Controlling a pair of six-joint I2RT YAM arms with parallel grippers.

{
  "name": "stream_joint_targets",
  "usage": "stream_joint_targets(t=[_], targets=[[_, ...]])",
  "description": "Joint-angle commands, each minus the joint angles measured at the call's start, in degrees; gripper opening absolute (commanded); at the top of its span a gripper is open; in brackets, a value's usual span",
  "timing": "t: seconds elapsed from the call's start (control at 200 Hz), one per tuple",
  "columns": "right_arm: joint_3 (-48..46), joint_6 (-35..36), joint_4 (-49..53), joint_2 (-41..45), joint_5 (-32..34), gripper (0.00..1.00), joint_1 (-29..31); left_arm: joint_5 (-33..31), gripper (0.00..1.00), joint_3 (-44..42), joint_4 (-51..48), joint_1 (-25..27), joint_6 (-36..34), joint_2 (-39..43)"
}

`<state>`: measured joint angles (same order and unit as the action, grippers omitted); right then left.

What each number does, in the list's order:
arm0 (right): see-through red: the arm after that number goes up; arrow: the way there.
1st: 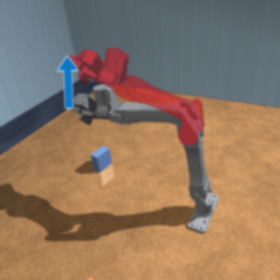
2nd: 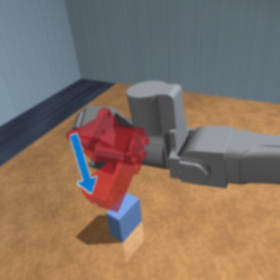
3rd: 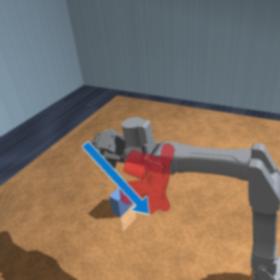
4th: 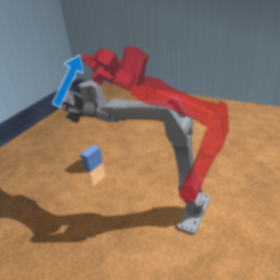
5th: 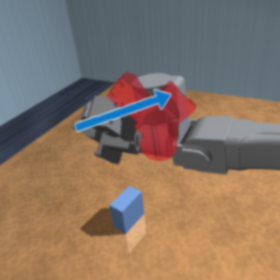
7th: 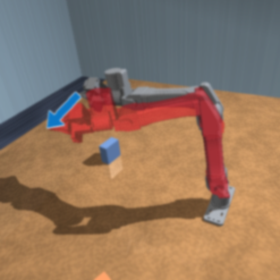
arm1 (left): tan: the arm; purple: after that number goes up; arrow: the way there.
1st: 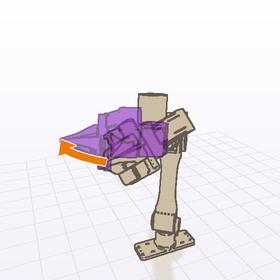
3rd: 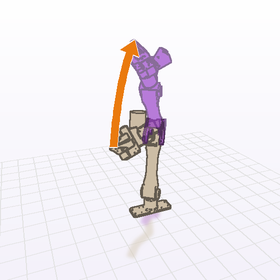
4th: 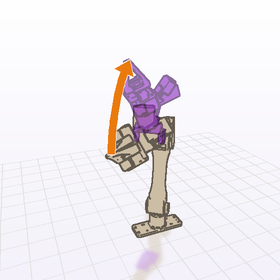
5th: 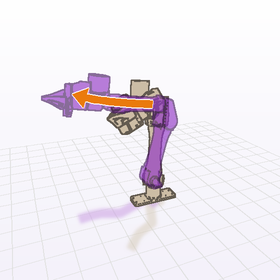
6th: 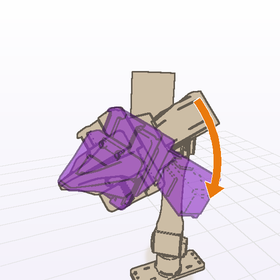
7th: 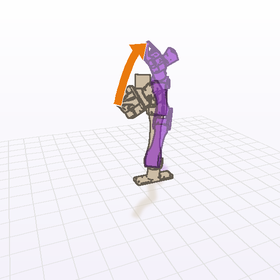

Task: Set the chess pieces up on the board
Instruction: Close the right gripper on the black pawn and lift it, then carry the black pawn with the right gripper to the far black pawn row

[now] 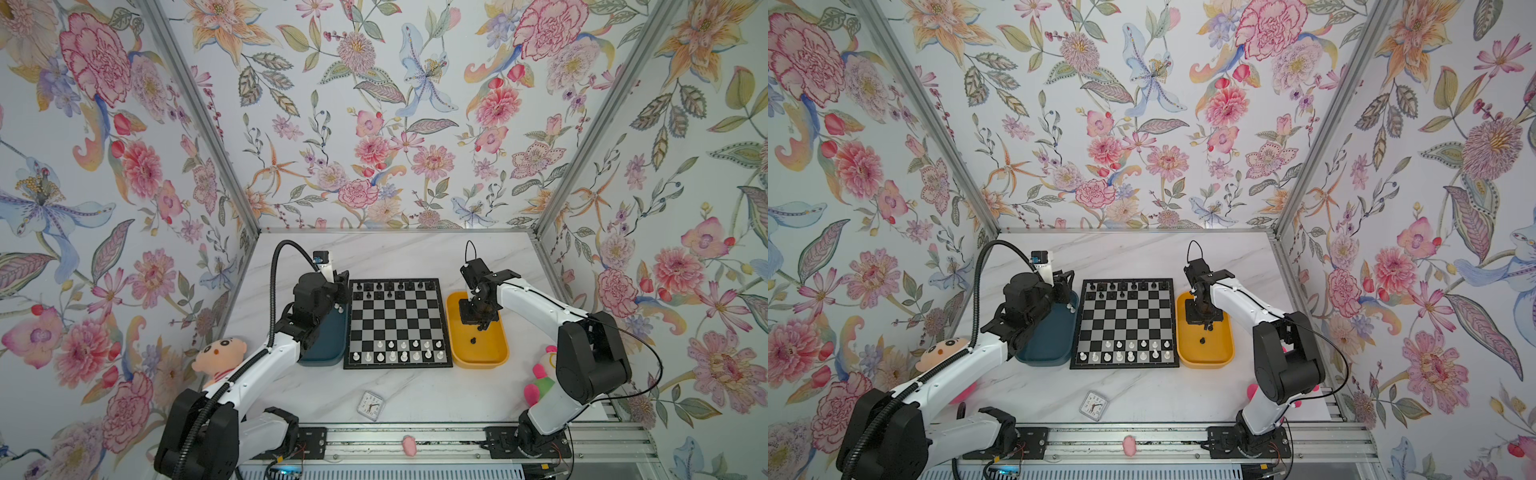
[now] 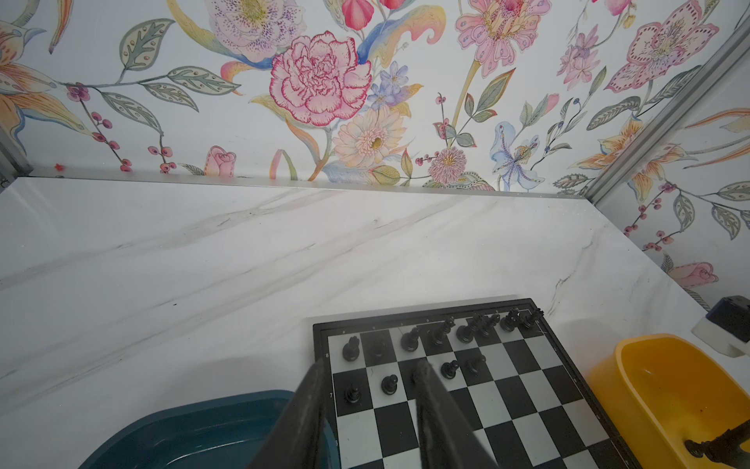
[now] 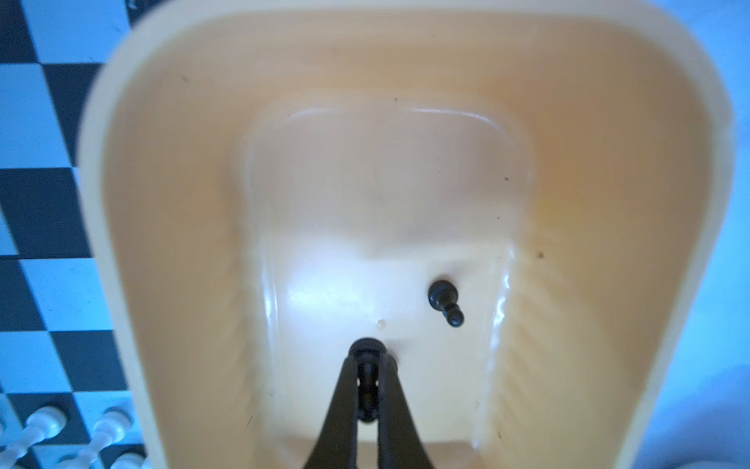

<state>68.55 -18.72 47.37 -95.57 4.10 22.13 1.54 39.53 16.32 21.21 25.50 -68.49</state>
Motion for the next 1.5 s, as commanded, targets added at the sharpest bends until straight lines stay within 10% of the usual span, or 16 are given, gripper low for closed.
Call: stream_joint_targets(t=[0.0,1.496], targets=[[4.2,0.6,4.5,1.5,1.3,0.07,1.1,0.4,0.39,-0.6,1.2,-0.8,0.1,1.5],[48.6,5.2,10.5,-36.1,-5.8,0.07,12.1,-1.5,0.4,-3.2,1.2,-1.6,-1.5,4.1]])
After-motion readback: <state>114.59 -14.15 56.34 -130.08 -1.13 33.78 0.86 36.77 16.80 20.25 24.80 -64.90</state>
